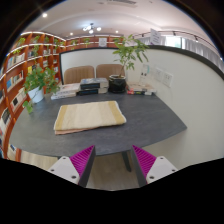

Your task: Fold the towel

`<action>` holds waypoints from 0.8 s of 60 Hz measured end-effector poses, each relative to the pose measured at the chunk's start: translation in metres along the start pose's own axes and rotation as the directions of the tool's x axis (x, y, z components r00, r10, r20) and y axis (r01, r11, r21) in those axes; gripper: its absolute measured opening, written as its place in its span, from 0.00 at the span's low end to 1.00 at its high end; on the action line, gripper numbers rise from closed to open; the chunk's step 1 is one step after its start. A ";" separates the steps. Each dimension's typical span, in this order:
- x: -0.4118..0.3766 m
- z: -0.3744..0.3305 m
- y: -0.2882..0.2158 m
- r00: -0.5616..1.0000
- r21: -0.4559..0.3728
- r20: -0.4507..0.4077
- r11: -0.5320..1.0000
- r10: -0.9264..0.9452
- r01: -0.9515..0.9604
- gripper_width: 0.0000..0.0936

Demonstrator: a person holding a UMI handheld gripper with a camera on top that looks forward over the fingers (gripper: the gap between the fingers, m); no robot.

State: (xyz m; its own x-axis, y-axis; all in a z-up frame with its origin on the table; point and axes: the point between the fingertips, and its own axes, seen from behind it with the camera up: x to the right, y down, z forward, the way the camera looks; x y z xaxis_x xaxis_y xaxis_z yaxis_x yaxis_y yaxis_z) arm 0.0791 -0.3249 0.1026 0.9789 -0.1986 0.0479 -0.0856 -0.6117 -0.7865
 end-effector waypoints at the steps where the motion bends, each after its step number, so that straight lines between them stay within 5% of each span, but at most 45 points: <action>1: -0.004 -0.002 0.002 1.000 -0.008 0.017 1.000 -0.009 0.009 0.75; 19: -0.099 0.076 -0.047 0.963 -0.046 0.233 0.988 -0.135 0.149 0.77; 34: -0.164 0.180 -0.092 0.935 -0.078 0.298 0.971 -0.193 0.225 0.73; 48: -0.180 0.224 -0.116 0.940 -0.085 0.190 0.949 -0.284 0.304 0.28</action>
State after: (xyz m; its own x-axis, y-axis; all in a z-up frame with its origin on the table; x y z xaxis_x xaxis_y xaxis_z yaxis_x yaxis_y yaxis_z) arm -0.0454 -0.0474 0.0472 0.9795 0.1328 0.1517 0.2009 -0.7056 -0.6795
